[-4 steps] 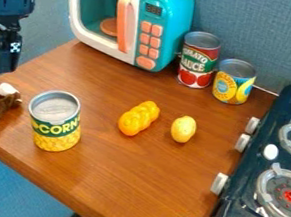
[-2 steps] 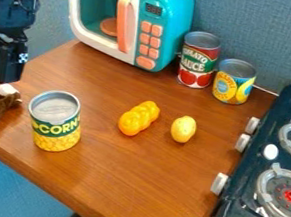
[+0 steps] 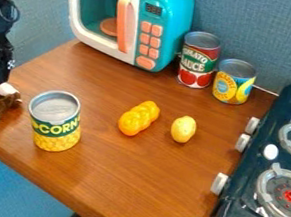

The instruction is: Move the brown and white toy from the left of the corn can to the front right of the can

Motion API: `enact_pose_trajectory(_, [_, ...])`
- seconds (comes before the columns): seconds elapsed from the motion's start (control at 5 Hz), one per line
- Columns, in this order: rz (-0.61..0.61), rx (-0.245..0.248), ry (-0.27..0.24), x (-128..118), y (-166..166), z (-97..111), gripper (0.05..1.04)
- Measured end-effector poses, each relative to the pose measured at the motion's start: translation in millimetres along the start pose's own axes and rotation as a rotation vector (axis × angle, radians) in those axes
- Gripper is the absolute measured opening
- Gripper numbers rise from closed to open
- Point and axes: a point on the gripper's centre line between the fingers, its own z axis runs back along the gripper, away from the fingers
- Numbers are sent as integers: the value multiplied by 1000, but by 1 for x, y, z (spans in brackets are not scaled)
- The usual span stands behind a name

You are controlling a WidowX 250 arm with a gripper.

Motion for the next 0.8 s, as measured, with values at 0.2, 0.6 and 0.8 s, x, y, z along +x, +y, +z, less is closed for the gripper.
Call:
enact_pose_trajectory(0.2, [56,-14,4,-1,9,-15,1006])
enact_pose_trajectory(0.6, [69,-88,1,3,0,-29,1006])
enact_pose_trajectory(0.8, [79,-118,2,2,-6,-32,1006])
